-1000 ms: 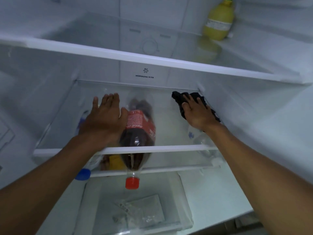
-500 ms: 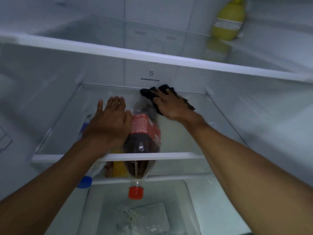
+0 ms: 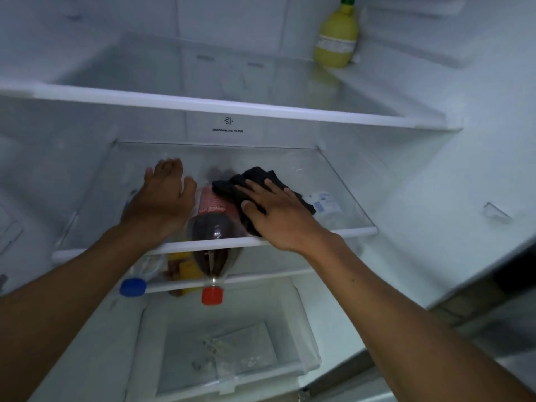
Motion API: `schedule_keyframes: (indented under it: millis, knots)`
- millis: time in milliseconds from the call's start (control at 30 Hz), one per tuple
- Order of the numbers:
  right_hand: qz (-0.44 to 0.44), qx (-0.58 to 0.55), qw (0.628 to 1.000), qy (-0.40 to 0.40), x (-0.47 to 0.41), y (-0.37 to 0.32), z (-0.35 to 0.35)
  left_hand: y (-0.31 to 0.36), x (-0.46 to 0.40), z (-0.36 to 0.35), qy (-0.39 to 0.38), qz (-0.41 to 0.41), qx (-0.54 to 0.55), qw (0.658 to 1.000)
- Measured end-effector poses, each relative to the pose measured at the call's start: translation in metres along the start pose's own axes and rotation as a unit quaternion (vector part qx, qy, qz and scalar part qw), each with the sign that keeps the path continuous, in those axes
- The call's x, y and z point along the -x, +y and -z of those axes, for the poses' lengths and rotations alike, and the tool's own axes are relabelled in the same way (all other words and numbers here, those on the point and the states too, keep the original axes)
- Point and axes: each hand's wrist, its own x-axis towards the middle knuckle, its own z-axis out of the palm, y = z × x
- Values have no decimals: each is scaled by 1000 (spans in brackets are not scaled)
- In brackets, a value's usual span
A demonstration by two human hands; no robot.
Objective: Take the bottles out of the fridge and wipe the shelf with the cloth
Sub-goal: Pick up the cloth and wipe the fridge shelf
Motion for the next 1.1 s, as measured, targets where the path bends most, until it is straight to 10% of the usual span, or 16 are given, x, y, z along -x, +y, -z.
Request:
schedule_keyframes:
  millis: [500, 1100]
  knots:
    - [-206, 55, 977, 0, -24, 88, 35, -52, 71, 19, 106, 11, -205, 973]
    - [37, -24, 998, -52, -40, -83, -28, -62, 67, 21, 74, -21, -218, 973]
